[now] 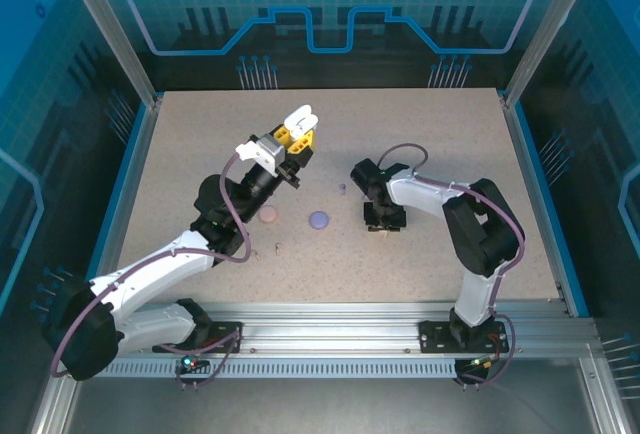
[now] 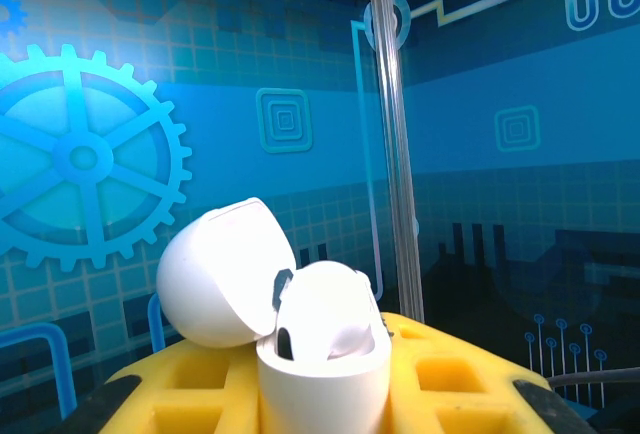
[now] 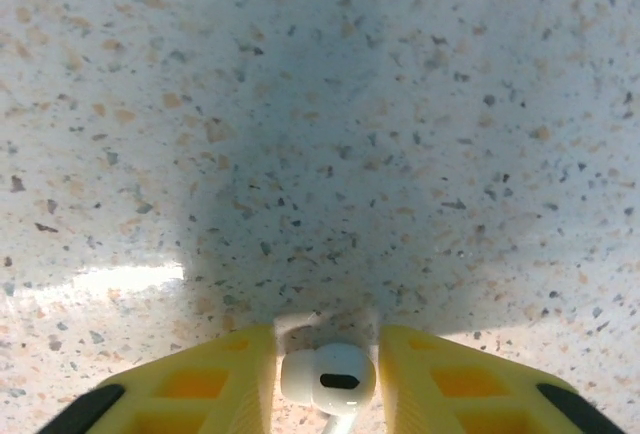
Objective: Insert the wireless bluetooth earbuds into the charging case
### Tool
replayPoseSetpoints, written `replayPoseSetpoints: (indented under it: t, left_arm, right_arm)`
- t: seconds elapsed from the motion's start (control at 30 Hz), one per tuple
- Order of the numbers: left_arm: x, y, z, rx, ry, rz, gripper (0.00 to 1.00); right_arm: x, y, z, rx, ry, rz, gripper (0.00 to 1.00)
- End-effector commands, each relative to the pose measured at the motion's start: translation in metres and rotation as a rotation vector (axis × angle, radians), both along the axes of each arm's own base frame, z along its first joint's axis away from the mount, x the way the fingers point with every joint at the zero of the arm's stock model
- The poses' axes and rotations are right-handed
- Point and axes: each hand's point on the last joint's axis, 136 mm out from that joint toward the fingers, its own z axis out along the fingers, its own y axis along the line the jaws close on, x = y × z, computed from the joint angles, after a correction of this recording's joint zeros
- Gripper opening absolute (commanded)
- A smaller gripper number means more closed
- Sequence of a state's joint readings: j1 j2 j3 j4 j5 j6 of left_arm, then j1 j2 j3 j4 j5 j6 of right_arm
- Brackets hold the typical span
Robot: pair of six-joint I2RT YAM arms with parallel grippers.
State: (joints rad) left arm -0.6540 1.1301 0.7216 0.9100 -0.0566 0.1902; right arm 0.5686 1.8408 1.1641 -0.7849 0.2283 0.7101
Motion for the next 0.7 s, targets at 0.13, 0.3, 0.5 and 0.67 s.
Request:
replayPoseSetpoints:
  t: [0.13,0.3,0.5,0.67]
  left_arm:
    - [-0.01,0.006,0.015,-0.029,-0.045,0.001,0.0]
    - [-0.011,0.006,0.016,-0.026,-0.048,0.002,0.0]
    - [-0.01,0.005,0.015,-0.026,-0.045,0.002,0.0]
    - [-0.01,0.005,0.016,-0.025,-0.049,0.003,0.0]
  right_arm:
    - [-0.002,-0.005,-0.001,-0.03,0.035,0.038,0.39]
    - [-0.005,-0.008,-0.003,-0.043,0.049,0.001,0.37]
    - [-0.012,-0.01,-0.009,-0.05,0.075,-0.074,0.35]
    - [-0.014,-0.011,-0.016,-0.041,0.085,-0.128,0.35]
